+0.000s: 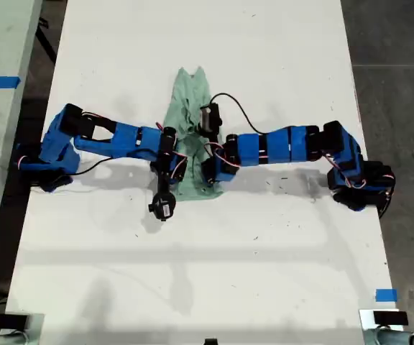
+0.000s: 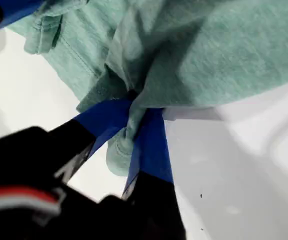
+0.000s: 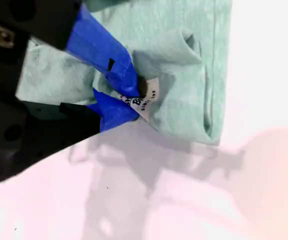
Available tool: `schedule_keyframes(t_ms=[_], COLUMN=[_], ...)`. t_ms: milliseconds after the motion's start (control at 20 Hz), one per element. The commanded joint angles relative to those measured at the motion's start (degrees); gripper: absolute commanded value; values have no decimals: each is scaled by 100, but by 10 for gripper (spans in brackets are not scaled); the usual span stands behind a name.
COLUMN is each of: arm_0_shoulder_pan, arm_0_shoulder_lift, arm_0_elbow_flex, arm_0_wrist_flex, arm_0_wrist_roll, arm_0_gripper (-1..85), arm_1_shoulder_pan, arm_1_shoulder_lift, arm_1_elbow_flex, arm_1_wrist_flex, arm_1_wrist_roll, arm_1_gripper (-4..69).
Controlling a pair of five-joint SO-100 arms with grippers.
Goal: Fold tshirt
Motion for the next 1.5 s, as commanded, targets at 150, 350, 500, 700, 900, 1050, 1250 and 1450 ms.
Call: schedule_keyframes(t_ms=[150, 350, 500, 700, 900, 1050, 1250, 1450], arm_0_shoulder_pan=[536, 738, 439, -360, -1450, -2312, -3138, -3621], arm_0_shoulder_lift=[290, 958, 1345, 1802, 1863, 1907, 1626, 1547], arm_0_elbow_flex=[-1213, -1151, -1169, -1090, -1134, -1160, -1169, -1178], arm_0_wrist_flex=[879, 1055, 1187, 1327, 1213, 967, 343, -114], arm_0_wrist_roll=[114, -44, 220, 984, 2004, 2698, 3393, 3691], arm_0_gripper=[0, 0, 0, 0, 0, 0, 0, 15], arm_1_shoulder_pan=[-536, -826, -527, 229, 1274, 2057, 2742, 3208], arm_1_shoulder_lift=[1002, 1705, 1916, 2285, 2461, 2540, 2522, 2505], arm_1_elbow_flex=[-158, -193, -211, -272, -246, -176, 176, 378], arm_1_wrist_flex=[703, 826, 826, 756, 536, 264, -404, -949], arm_1_wrist_roll=[114, 229, 26, -492, -1072, -1389, -1652, -1793], arm_1_gripper=[-21, -21, -21, -21, -21, -21, -21, 15])
